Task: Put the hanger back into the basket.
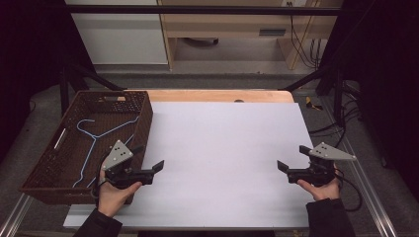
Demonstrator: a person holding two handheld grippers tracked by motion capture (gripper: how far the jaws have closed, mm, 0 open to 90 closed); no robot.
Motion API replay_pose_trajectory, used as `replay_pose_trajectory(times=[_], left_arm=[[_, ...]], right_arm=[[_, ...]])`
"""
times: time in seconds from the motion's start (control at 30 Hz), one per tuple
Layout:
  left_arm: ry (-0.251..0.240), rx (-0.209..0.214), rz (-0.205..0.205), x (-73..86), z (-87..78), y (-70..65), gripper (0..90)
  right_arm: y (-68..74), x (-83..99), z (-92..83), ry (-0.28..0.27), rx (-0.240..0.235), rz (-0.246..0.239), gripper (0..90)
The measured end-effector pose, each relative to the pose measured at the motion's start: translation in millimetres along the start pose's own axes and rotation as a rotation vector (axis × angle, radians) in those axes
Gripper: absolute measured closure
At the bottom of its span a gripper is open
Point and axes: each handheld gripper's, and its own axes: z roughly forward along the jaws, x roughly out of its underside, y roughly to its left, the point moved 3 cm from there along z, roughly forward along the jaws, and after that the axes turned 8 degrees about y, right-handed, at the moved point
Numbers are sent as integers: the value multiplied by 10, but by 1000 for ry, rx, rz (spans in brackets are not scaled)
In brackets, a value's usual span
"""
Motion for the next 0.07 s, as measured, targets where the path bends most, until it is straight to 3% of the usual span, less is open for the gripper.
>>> replay_pose_trajectory(times=[0.07], left_arm=[[-1,-5,6,-3,-5,-7,118]], right_arm=[[-7,0,-10,-1,0,-1,24]])
